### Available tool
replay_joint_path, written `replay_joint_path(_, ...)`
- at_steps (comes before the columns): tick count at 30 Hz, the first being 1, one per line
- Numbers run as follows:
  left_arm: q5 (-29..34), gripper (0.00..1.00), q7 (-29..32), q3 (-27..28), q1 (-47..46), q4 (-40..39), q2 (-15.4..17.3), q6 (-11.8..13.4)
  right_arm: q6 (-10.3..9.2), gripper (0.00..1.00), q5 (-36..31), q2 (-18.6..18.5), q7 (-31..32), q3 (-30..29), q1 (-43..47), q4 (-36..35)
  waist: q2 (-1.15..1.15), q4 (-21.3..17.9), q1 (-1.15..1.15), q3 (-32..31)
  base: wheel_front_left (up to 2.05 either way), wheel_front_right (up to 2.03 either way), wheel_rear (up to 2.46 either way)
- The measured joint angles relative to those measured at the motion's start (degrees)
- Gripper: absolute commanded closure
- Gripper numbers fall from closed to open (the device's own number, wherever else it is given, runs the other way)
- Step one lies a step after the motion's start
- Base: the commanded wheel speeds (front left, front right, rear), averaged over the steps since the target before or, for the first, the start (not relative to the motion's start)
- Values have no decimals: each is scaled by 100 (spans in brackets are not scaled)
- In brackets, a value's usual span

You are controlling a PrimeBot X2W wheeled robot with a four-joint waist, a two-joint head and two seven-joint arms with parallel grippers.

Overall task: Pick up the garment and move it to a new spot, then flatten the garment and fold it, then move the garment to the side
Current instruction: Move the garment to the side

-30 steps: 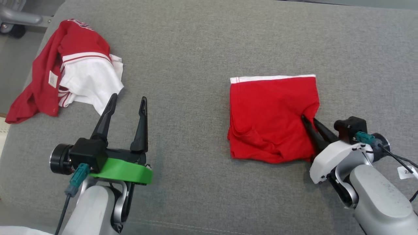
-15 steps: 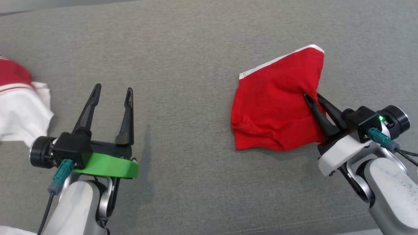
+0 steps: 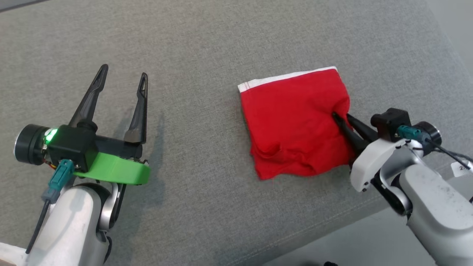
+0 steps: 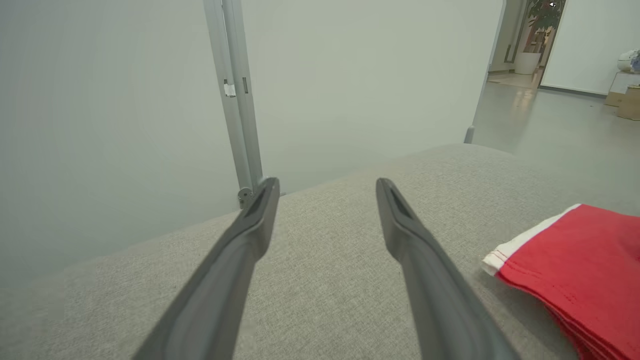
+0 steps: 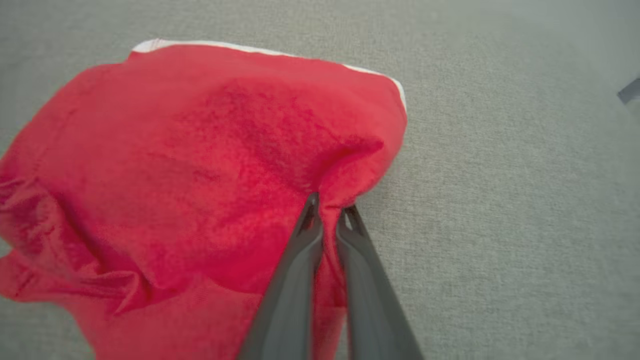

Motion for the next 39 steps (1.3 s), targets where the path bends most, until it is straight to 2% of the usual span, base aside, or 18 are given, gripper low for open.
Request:
replay_joint_path(8, 62, 0, 196, -26, -183, -283, 175, -30, 1, 100, 233, -728, -464, 532, -1290, 1257, 0, -216, 0, 626, 0, 0, 0)
replay_joint_path(13, 118, 0, 278, -35, -331, -478, 261, -32, 1, 100, 356, -1137, -945, 315, -2096, 2025, 0, -218, 0, 985, 0, 0, 0)
replay_joint_path(18, 214, 0, 383, -83, -486, -770, 338, -31, 1, 100, 426, -1497, -1201, -93, -2471, 2929, 0, -175, 1, 1348, 0, 0, 0)
replay_joint_path(21, 271, 0, 443, -118, -552, -898, 386, -33, -1, 100, 443, -1516, -1277, -296, -2645, 3236, 0, -153, 1, 1510, 0, 0, 0)
replay_joint_path(25, 303, 0, 532, -125, -616, -973, 467, -52, 0, 100, 419, -1241, -1302, -588, -2831, 3500, 0, -144, 1, 1703, 0, 0, 0)
replay_joint_path(26, 303, 0, 550, -129, -635, -979, 474, -59, 0, 66, 419, -1200, -1308, -694, -2864, 3607, 0, -144, 1, 1742, 0, 0, 0)
replay_joint_path(27, 303, 0, 566, -140, -648, -985, 477, -68, 0, 15, 396, -1172, -1308, -778, -2894, 3737, 0, -143, 1, 1775, 0, 0, 0)
replay_joint_path(28, 303, 0, 579, -147, -659, -989, 483, -73, 0, 0, 348, -1151, -1308, -884, -2897, 3785, 0, -142, 1, 1806, 0, 0, 0)
replay_joint_path(33, 300, 0, 565, -178, -694, -931, 469, -71, 0, 0, 203, -1001, -1311, -1449, -2870, 3925, 0, -117, 0, 1818, 0, 0, 0)
replay_joint_path(39, 169, 0, 404, -175, -633, -726, 369, -14, 0, 0, 89, -862, -1312, -2128, -2385, 3379, 0, -119, 0, 1627, 0, 0, 0)
